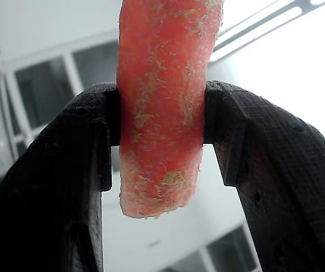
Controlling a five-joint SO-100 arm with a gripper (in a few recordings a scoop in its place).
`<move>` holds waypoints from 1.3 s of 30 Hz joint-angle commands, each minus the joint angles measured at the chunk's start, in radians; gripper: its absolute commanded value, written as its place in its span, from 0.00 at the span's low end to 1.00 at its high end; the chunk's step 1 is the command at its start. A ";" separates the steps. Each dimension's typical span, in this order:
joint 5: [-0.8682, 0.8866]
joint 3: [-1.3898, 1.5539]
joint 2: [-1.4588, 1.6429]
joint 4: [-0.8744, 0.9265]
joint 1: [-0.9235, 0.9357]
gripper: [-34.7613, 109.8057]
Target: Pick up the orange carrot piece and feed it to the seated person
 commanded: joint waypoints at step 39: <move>-0.011 -0.089 0.104 -0.012 -0.034 0.23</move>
